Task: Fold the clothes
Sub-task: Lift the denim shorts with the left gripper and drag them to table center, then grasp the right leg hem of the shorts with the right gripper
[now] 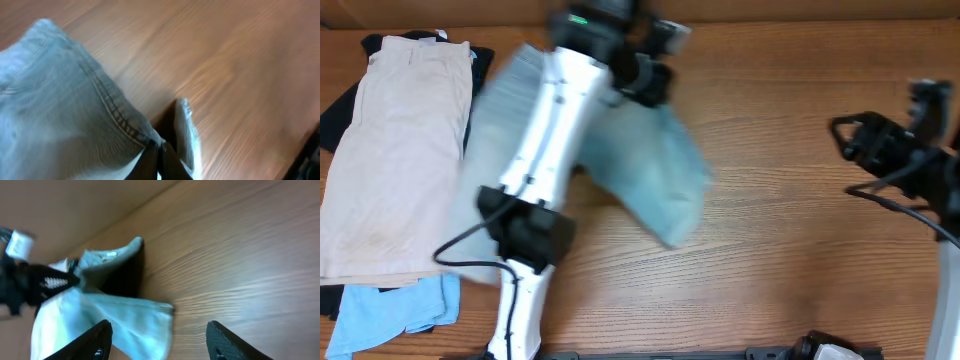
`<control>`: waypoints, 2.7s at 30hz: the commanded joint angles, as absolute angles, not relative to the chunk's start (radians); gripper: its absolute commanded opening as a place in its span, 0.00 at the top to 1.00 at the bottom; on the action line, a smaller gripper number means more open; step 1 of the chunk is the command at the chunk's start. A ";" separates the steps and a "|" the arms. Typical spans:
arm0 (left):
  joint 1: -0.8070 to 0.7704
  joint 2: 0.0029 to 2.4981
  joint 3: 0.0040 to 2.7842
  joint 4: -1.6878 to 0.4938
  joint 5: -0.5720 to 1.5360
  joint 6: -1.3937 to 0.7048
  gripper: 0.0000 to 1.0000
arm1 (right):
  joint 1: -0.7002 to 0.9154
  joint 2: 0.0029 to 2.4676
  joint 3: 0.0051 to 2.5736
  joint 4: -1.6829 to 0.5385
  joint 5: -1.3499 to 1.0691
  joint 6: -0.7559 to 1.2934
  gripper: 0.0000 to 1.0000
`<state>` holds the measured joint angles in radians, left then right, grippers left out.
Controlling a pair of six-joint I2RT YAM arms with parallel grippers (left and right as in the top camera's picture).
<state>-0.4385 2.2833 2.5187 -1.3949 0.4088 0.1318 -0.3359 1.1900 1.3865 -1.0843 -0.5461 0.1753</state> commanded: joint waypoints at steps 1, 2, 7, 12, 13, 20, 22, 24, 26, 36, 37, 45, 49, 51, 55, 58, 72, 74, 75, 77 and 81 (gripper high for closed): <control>-0.570 2.341 2.469 -1.295 0.461 0.084 0.91 | -0.440 1.152 1.409 -1.114 -0.553 0.159 0.35; -0.603 2.362 2.464 -1.259 0.461 0.076 0.90 | -0.461 1.147 1.409 -1.123 -0.552 0.155 0.35; -0.720 2.458 2.462 -1.129 0.461 0.052 0.73 | -0.543 1.141 1.409 -1.148 -0.552 0.149 0.31; -0.717 2.457 2.477 -1.102 0.461 0.015 0.10 | -0.551 1.141 1.409 -1.147 -0.552 0.133 0.27; -0.705 2.455 2.491 -1.108 0.460 0.008 0.00 | -0.551 1.141 1.409 -1.147 -0.552 0.129 0.27; -0.559 2.439 2.648 -1.214 0.462 -0.057 0.00 | -0.549 1.147 1.408 -1.159 -0.552 0.122 0.26; -0.505 2.434 2.693 -1.245 0.461 -0.056 0.00 | -0.535 1.159 1.407 -1.171 -0.556 0.100 0.26; -0.454 2.434 2.730 -1.270 0.461 -0.044 0.00 | -0.499 1.181 1.407 -1.184 -0.556 0.096 0.26; -0.406 2.434 2.747 -1.289 0.461 -0.012 0.00 | -0.442 1.209 1.403 -1.198 -0.550 0.096 0.26; -0.273 2.434 2.737 -1.321 0.339 0.031 0.00 | -0.123 1.382 1.260 -1.182 -0.283 0.344 0.28; -0.268 2.434 2.737 -1.324 0.319 0.032 0.00 | -0.093 1.402 1.233 -1.165 -0.259 0.382 0.28; -0.268 2.434 2.737 -1.334 0.164 0.080 0.00 | 0.044 1.494 0.983 -0.924 -0.217 0.605 0.27; -0.268 2.434 2.736 -1.339 0.109 0.080 0.00 | 0.056 1.504 0.857 -0.816 -0.217 0.685 0.27; -0.268 2.434 2.735 -1.337 0.094 0.080 0.00 | 0.056 1.504 0.810 -0.778 -0.212 0.687 0.26; -0.268 2.434 2.735 -1.336 0.056 0.081 0.00 | 0.056 1.504 0.748 -0.765 -0.129 0.788 0.23; -0.268 2.434 2.735 -1.339 0.029 0.083 0.00 | 0.050 1.504 0.732 -0.793 -0.071 0.827 0.22; -0.268 2.435 2.655 -1.338 0.023 0.083 0.00 | 0.050 1.503 0.723 -0.942 -0.038 0.917 0.28; -0.268 2.435 2.637 -1.336 0.023 0.083 0.00 | 0.050 1.502 0.724 -0.936 -0.041 0.876 0.33; -0.268 2.435 2.629 -1.336 0.023 0.083 0.00 | 0.050 1.500 0.727 -0.926 -0.049 0.837 0.33; -0.268 2.435 2.613 -1.334 0.023 0.083 0.00 | 0.050 1.491 0.743 -0.913 -0.077 0.755 0.33; -0.268 2.435 2.605 -1.340 0.022 0.083 0.00 | 0.050 1.435 0.807 -0.918 -0.113 0.652 0.34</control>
<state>-0.2665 2.4645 2.6133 -1.3392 0.0322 0.0624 0.0528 1.5005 0.7425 -0.9218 -0.0788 0.7723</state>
